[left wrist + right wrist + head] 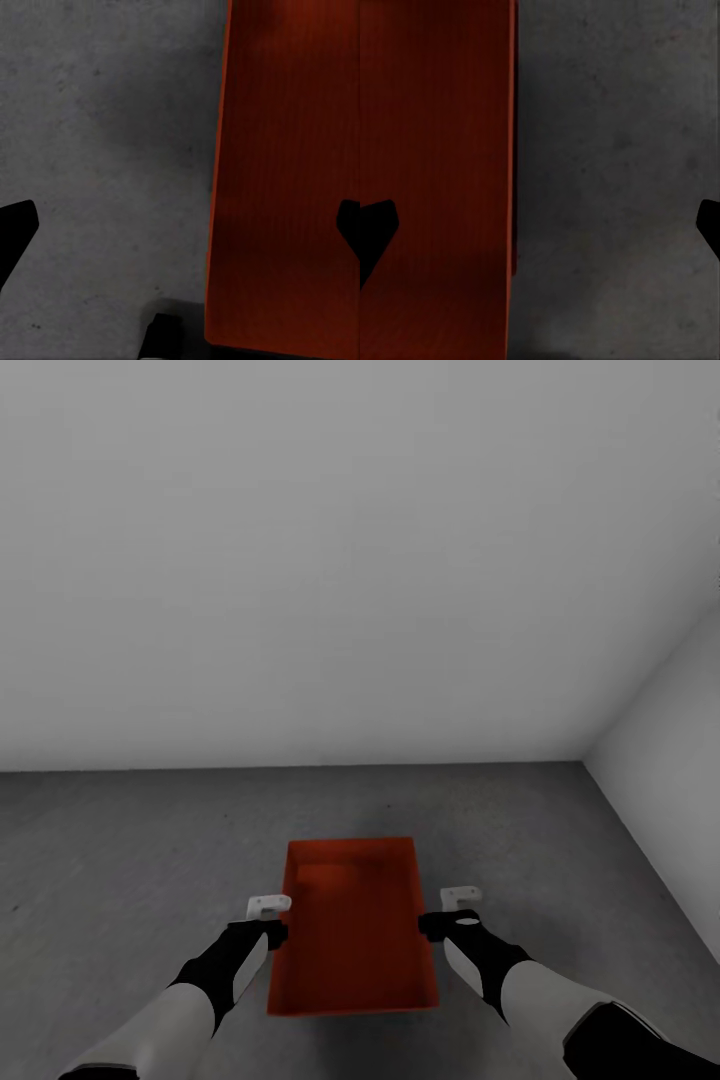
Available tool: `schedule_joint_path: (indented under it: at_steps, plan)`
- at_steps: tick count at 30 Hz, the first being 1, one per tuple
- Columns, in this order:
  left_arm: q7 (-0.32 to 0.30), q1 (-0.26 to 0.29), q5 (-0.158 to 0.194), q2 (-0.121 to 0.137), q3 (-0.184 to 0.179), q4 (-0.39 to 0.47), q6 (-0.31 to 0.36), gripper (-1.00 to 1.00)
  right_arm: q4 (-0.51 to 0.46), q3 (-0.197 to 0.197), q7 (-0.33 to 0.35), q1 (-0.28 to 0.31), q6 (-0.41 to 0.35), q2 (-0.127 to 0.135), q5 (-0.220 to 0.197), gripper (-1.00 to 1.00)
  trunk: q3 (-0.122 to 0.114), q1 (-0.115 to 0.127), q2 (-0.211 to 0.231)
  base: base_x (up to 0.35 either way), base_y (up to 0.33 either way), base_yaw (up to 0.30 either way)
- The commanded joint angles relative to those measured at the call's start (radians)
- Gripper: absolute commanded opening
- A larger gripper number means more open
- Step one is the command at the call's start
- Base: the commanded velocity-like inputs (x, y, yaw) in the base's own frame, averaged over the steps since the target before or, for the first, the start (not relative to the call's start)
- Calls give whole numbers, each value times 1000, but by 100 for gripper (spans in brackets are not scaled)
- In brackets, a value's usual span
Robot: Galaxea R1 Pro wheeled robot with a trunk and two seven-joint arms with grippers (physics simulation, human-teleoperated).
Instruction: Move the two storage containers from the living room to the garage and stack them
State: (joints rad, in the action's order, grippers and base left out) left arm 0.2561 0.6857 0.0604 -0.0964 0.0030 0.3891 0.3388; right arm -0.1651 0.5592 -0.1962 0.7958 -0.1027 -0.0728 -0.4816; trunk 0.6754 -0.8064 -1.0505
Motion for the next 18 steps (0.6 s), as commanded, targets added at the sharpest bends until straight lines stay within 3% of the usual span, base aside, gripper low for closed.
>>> schedule_joint_path:
  at_steps: [1, 18]
  plan:
    - [5, 0, 6, 0, 0, 2, 5, 100, -2, 8, -6, 0, -6, 0, -6, 100, -1, 0, -1, 0, 0, -61]
    - [5, 0, 6, 0, 0, 3, 5, 100, -2, 8, -6, 0, -6, 1, -5, 100, -27, 0, -1, 0, 0, -66]
